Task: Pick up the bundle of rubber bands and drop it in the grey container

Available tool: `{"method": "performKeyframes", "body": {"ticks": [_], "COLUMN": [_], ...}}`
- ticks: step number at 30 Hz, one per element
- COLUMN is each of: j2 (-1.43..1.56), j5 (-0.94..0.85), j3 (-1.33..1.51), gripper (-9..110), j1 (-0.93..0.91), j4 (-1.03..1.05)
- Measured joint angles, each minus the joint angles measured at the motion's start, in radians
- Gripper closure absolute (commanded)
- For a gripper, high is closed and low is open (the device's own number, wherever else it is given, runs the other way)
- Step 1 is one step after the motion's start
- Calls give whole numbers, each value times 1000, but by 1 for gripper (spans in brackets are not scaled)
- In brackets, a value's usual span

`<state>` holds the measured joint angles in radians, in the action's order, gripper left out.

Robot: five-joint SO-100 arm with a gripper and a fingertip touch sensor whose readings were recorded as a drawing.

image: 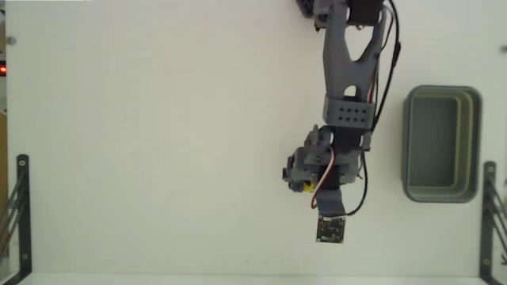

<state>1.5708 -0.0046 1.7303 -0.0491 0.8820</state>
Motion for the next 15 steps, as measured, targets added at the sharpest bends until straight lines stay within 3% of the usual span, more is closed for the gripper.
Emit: {"method": "performKeyframes", "body": {"ticks": [15], "j2": [-2], "j5": [0], "j3": [-84], "gripper": [56], "j1": [0], "j4": [75]}}
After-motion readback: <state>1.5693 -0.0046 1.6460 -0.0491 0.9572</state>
